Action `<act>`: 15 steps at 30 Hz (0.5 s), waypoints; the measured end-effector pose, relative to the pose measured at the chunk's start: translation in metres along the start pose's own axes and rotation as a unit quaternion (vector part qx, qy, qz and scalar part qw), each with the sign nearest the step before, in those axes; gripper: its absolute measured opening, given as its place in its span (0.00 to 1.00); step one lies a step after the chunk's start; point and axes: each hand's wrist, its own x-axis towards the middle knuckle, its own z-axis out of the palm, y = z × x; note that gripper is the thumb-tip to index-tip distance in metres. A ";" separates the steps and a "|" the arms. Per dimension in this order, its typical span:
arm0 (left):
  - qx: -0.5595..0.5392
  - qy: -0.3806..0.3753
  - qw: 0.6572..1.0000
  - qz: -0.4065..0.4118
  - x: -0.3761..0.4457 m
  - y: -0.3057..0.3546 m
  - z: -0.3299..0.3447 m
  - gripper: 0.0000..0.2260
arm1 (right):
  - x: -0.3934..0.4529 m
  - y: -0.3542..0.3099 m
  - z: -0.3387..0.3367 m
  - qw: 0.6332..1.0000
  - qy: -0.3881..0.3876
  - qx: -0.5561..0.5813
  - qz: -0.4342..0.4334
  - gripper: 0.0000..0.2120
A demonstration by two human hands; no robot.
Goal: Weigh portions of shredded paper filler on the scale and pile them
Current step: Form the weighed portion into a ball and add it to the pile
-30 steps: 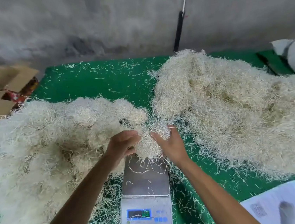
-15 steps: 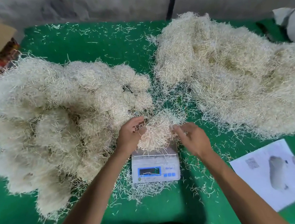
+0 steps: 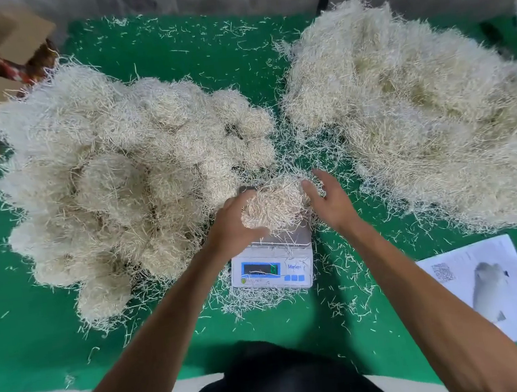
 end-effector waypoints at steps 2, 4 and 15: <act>0.073 -0.015 0.997 0.018 0.004 0.000 0.011 0.40 | 0.010 -0.012 0.003 0.996 -0.072 0.032 0.032 0.33; 0.085 -0.005 0.996 0.022 0.011 0.000 0.017 0.37 | 0.011 -0.018 0.010 0.993 -0.112 -0.003 0.027 0.32; -0.036 0.111 0.993 0.002 0.017 0.002 0.010 0.32 | -0.015 -0.012 0.046 0.935 -0.091 0.308 0.150 0.34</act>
